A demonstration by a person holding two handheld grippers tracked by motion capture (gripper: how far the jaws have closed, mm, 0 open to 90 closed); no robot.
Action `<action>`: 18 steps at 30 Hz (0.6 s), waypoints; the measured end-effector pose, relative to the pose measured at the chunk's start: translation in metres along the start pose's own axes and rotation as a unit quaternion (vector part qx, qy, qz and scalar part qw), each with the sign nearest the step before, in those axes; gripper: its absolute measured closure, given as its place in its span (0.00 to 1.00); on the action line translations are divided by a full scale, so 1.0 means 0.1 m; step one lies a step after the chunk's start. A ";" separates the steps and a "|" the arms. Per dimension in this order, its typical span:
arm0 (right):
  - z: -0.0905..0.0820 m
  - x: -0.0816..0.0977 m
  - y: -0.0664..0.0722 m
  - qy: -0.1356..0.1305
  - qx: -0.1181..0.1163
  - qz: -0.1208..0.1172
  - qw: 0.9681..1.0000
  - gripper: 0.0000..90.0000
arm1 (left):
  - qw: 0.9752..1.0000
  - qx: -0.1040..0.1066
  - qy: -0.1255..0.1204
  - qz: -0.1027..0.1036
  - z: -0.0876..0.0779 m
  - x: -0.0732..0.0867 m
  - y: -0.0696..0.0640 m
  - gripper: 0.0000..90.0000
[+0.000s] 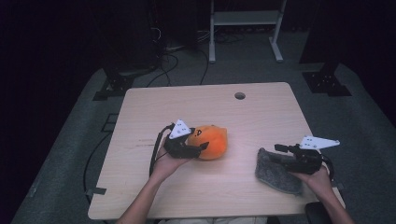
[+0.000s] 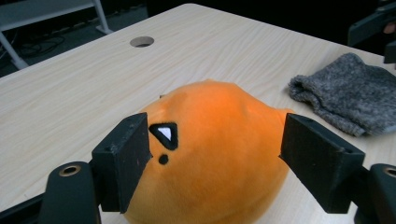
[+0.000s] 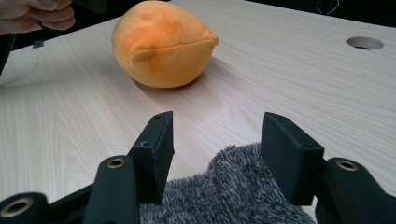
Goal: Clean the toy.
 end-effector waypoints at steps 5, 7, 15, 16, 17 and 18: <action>0.00 0.00 0.01 0.000 0.000 0.000 1.000 0.47 | 1.000 0.000 -0.007 -0.004 -0.08 0.04 0.01 0.25; -0.01 0.00 0.01 -0.002 -0.001 0.002 1.000 0.47 | 1.000 0.000 -0.007 -0.004 -0.11 0.05 0.01 0.25; 0.01 0.00 0.01 0.002 -0.002 0.003 1.000 0.47 | 1.000 -0.006 -0.007 -0.006 -0.18 0.14 0.02 0.23; 0.01 0.00 0.01 0.003 -0.002 0.003 1.000 0.47 | 1.000 -0.006 -0.004 -0.005 -0.19 0.15 0.02 0.23; 0.02 0.00 0.01 0.003 -0.002 0.002 1.000 0.46 | 1.000 -0.007 -0.004 -0.007 -0.20 0.17 0.02 0.22; 0.02 0.00 0.01 0.003 -0.002 0.003 1.000 0.46 | 1.000 -0.009 -0.002 -0.008 -0.21 0.19 0.03 0.22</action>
Point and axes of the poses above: each handheld gripper's, and its own axes: z roughly forward along the jaws, x roughly out of its underside, y roughly to its left, the point moved 1 cm from there along z, roughly forward along the jaws, and after that the axes turned 9 degrees about y, right-handed, at the moved point
